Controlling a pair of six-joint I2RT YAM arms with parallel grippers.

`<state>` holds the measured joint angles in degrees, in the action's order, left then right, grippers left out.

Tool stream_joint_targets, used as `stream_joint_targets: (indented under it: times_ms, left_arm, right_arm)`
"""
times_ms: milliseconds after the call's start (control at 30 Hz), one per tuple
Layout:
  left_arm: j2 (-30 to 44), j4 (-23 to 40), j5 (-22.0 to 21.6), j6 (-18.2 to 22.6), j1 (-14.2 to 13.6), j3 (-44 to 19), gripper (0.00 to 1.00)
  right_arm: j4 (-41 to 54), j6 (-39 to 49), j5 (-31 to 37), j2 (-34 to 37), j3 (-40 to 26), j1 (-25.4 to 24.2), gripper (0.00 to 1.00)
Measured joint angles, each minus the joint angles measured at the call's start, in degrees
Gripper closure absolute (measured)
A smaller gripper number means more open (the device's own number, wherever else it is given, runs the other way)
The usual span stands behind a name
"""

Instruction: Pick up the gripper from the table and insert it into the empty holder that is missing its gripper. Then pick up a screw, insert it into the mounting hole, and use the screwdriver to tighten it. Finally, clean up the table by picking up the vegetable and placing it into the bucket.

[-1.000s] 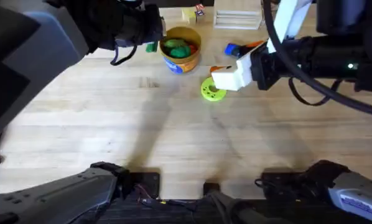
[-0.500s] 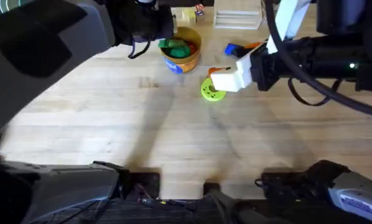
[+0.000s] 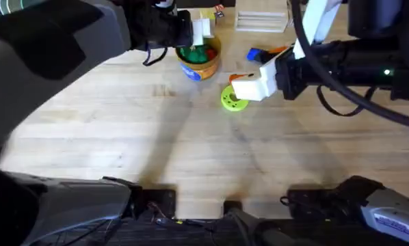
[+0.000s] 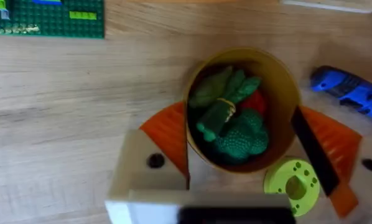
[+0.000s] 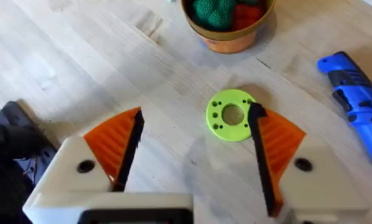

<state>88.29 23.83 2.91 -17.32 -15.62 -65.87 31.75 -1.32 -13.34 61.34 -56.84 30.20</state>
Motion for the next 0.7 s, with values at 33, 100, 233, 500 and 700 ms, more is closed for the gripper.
stream_joint_targets:
  times_ms: [33, 100, 233, 500, 700]
  left_arm:
    - [-0.6, 0.5, 0.1, 0.0, 0.0, 0.0, 0.008]
    - [-2.4, 1.8, 0.2, 0.1, 0.0, 0.0, 0.007]
    - [-8.3, 6.1, 1.5, 1.9, 0.0, -0.2, 0.008]
    - [-24.4, 19.6, 3.2, 5.6, -0.6, -1.0, 0.008]
    - [-33.7, 27.7, 3.5, 10.6, -6.5, -1.1, 0.007]
  right_arm:
    - [0.0, 0.0, 0.0, 0.0, 0.0, 0.0, 0.016]
    - [0.1, 0.0, 0.0, 0.0, 0.0, 0.0, 0.017]
    - [1.7, -0.7, 0.0, 0.0, 0.0, 0.0, 0.017]
    - [13.5, -1.8, 0.0, 0.0, -3.8, 0.0, 0.018]
    - [24.6, -1.9, 0.0, -1.7, -10.1, 0.0, 0.016]
